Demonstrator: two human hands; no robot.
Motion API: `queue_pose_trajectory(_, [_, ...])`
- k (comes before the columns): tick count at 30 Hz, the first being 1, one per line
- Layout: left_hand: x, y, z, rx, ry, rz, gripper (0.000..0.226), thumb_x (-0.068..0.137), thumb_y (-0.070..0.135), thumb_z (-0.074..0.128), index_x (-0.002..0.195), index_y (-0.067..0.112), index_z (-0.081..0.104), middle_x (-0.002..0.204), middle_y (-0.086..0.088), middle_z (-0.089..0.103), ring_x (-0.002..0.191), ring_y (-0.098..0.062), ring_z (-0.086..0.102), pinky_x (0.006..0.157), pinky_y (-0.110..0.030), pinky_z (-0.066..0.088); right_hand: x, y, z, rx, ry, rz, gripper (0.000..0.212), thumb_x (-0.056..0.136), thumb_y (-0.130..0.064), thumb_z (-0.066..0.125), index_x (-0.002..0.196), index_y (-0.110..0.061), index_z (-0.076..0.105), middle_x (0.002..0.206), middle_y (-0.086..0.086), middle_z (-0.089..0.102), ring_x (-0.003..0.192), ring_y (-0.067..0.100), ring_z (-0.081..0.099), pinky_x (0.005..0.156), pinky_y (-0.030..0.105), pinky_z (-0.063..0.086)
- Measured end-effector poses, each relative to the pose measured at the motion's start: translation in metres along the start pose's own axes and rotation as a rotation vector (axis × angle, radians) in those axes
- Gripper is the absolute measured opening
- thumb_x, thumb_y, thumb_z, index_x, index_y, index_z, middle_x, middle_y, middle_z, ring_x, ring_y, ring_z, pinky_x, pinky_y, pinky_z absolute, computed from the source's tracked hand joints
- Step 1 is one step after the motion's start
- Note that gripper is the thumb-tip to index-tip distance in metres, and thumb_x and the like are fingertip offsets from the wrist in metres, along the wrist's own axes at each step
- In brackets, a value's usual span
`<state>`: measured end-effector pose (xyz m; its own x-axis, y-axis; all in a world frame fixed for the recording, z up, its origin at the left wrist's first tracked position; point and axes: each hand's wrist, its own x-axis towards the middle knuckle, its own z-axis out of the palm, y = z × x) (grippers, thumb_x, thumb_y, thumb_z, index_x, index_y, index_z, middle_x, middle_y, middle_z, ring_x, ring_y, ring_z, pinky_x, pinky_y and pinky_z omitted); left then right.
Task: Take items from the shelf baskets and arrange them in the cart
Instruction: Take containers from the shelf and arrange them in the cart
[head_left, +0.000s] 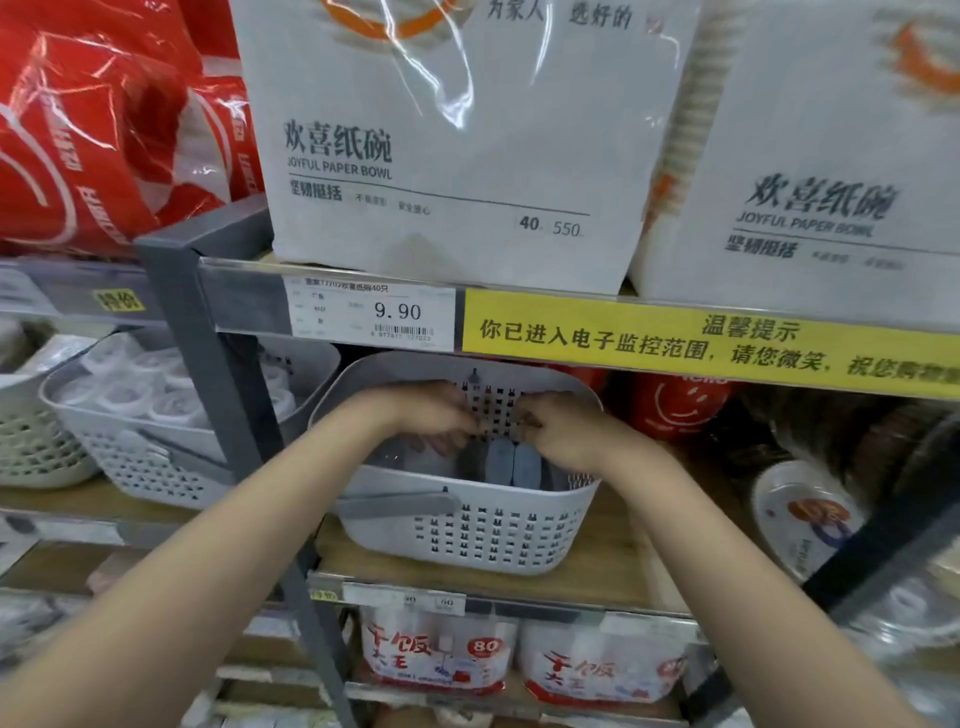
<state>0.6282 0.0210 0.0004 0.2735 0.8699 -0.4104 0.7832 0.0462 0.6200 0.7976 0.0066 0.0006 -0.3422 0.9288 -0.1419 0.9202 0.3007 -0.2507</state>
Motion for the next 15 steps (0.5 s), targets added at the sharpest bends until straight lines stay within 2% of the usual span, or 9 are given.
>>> queue_pose_trajectory(1, [-0.016,-0.002,0.002,0.047,0.088,0.066,0.029,0.097,0.029,0.051,0.119,0.011,0.059,0.12,-0.01,0.064,0.1,-0.02,0.062,0.087,-0.028,0.05,-0.007,-0.001,0.0,0.014,0.049,-0.043,0.024,0.1,-0.018,0.042,0.113,-0.012,0.061,0.111,0.008,0.064,0.101,0.024,0.058,0.081,0.031,0.047])
queue_pose_trajectory(3, [-0.051,-0.009,0.01,0.18,0.33,0.162,0.031,0.095,0.031,0.054,0.12,0.014,0.06,0.121,-0.004,0.064,0.105,-0.018,0.06,0.091,-0.029,0.047,-0.026,-0.006,0.004,0.029,0.2,-0.138,0.03,0.099,-0.021,0.046,0.126,-0.015,0.056,0.124,0.007,0.061,0.11,0.024,0.057,0.09,0.034,0.047])
queue_pose_trajectory(6, [-0.11,-0.027,0.039,0.352,0.702,0.25,0.04,0.094,0.032,0.053,0.13,0.017,0.053,0.125,0.0,0.06,0.11,-0.019,0.057,0.089,-0.031,0.048,-0.06,-0.024,0.017,0.135,0.416,-0.327,0.031,0.098,-0.02,0.048,0.128,-0.016,0.056,0.128,0.003,0.059,0.116,0.022,0.055,0.096,0.037,0.045])
queue_pose_trajectory(8, [-0.15,-0.043,0.063,0.419,0.859,0.274,0.041,0.091,0.028,0.056,0.129,0.014,0.053,0.123,-0.001,0.06,0.105,-0.02,0.058,0.083,-0.028,0.047,-0.081,-0.042,0.033,0.156,0.514,-0.484,0.029,0.095,-0.017,0.048,0.122,-0.012,0.059,0.123,0.003,0.061,0.114,0.022,0.056,0.098,0.037,0.044])
queue_pose_trajectory(10, [-0.183,-0.065,0.09,0.471,0.889,0.194,0.042,0.088,0.023,0.061,0.127,0.009,0.056,0.122,-0.004,0.061,0.103,-0.021,0.06,0.082,-0.03,0.048,-0.094,-0.061,0.057,0.15,0.539,-0.636,0.03,0.093,-0.017,0.047,0.118,-0.01,0.062,0.121,0.004,0.063,0.114,0.02,0.055,0.1,0.036,0.042])
queue_pose_trajectory(12, [-0.209,-0.091,0.121,0.491,0.834,0.047,0.042,0.087,0.022,0.063,0.127,0.008,0.057,0.123,-0.005,0.061,0.106,-0.022,0.061,0.084,-0.032,0.052,-0.102,-0.078,0.087,0.155,0.472,-0.749,0.03,0.09,-0.015,0.051,0.116,-0.011,0.064,0.121,0.003,0.063,0.114,0.017,0.055,0.104,0.033,0.039])
queue_pose_trajectory(13, [-0.223,-0.105,0.138,0.462,0.789,-0.052,0.043,0.089,0.024,0.061,0.13,0.011,0.054,0.125,-0.003,0.059,0.109,-0.02,0.06,0.087,-0.03,0.051,-0.104,-0.086,0.104,0.161,0.416,-0.783,0.029,0.088,-0.014,0.054,0.115,-0.011,0.065,0.12,0.002,0.064,0.113,0.017,0.057,0.104,0.033,0.04])
queue_pose_trajectory(15, [-0.256,-0.134,0.17,0.295,0.733,-0.295,0.048,0.097,0.035,0.047,0.143,0.025,0.038,0.139,0.008,0.046,0.124,-0.01,0.048,0.097,-0.02,0.039,-0.11,-0.104,0.139,0.17,0.258,-0.804,0.027,0.087,-0.012,0.06,0.114,-0.013,0.067,0.119,-0.001,0.065,0.111,0.017,0.061,0.101,0.034,0.044])
